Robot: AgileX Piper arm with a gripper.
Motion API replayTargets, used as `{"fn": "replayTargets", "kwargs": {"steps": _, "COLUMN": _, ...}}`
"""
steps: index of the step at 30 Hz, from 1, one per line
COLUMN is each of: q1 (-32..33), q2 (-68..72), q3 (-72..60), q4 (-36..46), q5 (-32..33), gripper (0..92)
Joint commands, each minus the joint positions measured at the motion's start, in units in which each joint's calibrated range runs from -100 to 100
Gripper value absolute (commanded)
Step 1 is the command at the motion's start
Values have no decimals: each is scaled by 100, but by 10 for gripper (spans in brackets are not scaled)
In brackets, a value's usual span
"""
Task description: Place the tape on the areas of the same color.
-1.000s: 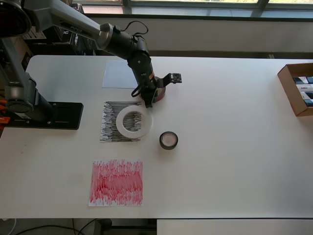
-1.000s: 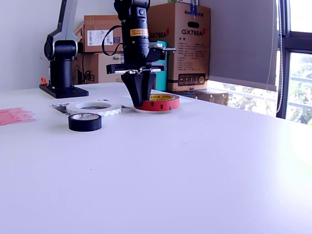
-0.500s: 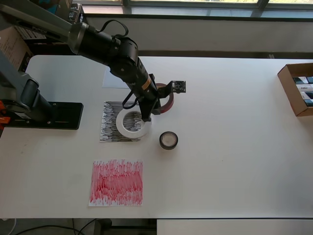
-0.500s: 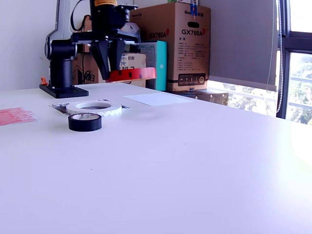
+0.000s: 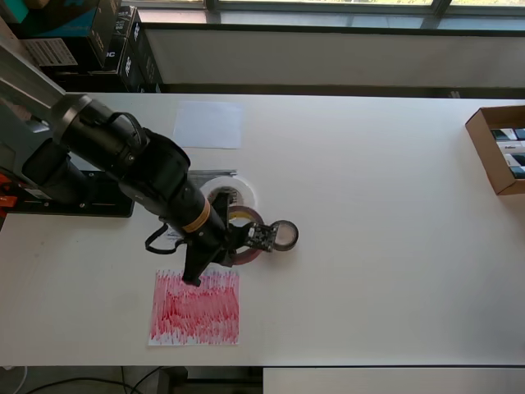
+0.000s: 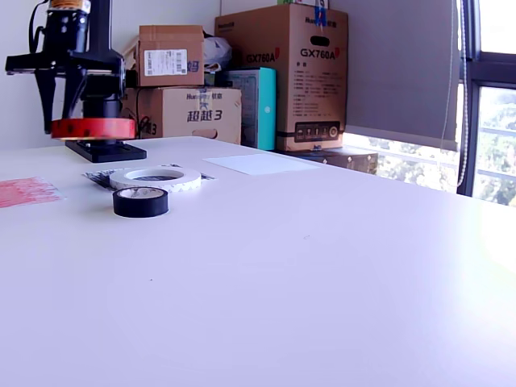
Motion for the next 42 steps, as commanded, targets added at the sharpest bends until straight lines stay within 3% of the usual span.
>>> {"fn": "replayTargets", "kwargs": {"steps": 1, "q1": -706, "q2": -85, "q3": 299, "q4": 39, "q5": -109, "gripper": 0}}
{"fn": "replayTargets", "kwargs": {"steps": 13, "q1": -1393, "q2": 0, "q3": 380, "q4": 31, "q5": -371, "gripper": 0}}
{"fn": "replayTargets", "kwargs": {"steps": 42, "q1": -1717, "q2": 870, "q3": -110, "q4": -37, "q5": -437, "gripper": 0}}
